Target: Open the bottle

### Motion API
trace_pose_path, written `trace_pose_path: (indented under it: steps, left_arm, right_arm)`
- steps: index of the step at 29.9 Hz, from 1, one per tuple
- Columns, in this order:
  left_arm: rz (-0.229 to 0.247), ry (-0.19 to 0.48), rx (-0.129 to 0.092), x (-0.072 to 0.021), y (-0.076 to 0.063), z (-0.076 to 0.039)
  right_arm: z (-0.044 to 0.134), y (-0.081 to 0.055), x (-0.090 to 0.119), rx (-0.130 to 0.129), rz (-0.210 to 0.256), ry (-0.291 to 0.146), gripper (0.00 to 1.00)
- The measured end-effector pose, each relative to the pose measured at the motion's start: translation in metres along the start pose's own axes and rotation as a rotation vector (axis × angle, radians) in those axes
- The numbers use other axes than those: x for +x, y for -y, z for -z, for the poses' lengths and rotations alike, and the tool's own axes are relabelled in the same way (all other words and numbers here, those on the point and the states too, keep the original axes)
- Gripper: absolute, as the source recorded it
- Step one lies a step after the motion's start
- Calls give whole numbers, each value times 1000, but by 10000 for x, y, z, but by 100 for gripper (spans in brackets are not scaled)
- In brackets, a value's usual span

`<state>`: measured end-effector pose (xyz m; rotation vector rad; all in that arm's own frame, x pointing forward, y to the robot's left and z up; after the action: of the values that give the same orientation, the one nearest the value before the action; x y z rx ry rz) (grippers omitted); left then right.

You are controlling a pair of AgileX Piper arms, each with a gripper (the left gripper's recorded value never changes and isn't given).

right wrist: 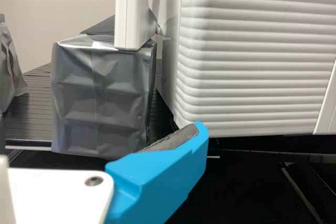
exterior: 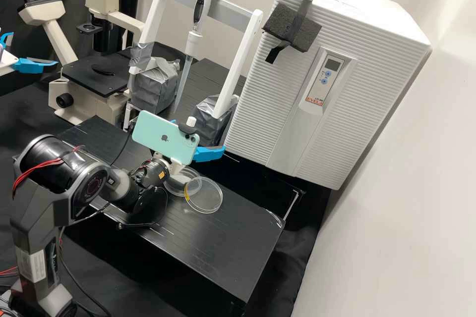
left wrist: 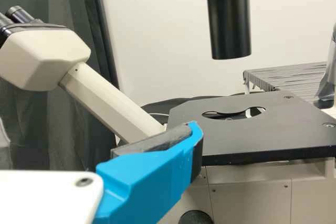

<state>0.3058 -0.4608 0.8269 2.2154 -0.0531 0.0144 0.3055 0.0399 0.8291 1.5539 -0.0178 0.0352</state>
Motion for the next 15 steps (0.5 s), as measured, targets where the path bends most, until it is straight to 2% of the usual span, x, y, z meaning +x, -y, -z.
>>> trace_pose_path:
  steps: [11,13,15]
  left_arm:
    - [2,11,0,0,3,-19]
    - [3,18,-26,-1,6,-41]
    - [6,49,-42,-5,8,-107]
  right_arm:
    - [0,0,0,0,0,0,100]
    - [0,0,0,0,0,0,100]
    - [0,0,0,0,0,0,100]
